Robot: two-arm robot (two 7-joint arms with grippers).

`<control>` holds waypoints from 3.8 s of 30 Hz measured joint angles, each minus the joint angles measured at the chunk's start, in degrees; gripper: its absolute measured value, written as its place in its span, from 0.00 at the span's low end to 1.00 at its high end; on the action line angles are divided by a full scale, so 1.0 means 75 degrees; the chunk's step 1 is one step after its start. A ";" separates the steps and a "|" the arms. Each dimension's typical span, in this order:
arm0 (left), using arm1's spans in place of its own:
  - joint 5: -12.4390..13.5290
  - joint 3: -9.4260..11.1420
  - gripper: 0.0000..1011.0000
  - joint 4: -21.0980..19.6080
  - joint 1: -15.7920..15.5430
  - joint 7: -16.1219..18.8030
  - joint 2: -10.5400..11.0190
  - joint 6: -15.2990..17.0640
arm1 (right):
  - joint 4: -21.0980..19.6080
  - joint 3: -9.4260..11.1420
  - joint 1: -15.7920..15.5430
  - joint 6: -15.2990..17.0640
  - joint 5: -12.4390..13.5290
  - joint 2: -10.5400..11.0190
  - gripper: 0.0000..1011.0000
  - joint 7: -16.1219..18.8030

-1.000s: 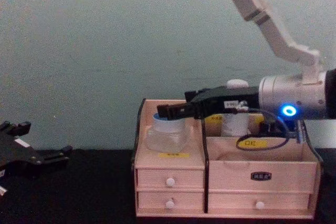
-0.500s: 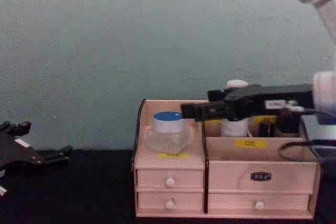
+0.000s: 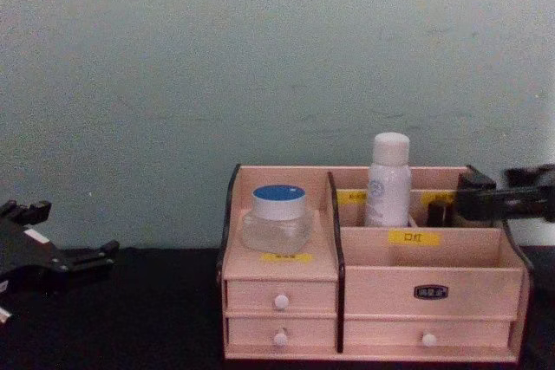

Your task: Pick up the facial cleanser and watermelon frost from the table and place them into the tiered storage box.

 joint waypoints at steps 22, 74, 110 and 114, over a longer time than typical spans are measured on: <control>0.0000 0.0000 0.99 0.0000 0.0000 0.0000 0.0000 0.0000 | 0.0787 0.1078 -0.0954 0.0419 -0.1569 -0.0998 0.99 -0.3938; 0.0000 0.0000 0.99 0.0001 0.0000 0.0001 0.0000 0.0000 | 0.1008 0.1046 -0.0900 0.0375 -0.1671 -0.1113 0.99 -0.3956; 0.0000 0.0000 0.99 0.0000 0.0000 0.0000 0.0000 0.0000 | 0.1009 0.1046 -0.0900 0.0374 -0.1671 -0.1114 0.99 -0.3956; 0.0000 0.0000 0.99 0.0001 0.0000 0.0000 0.0000 -0.0001 | 0.1009 0.1046 -0.0900 0.0374 -0.1671 -0.1114 0.99 -0.3956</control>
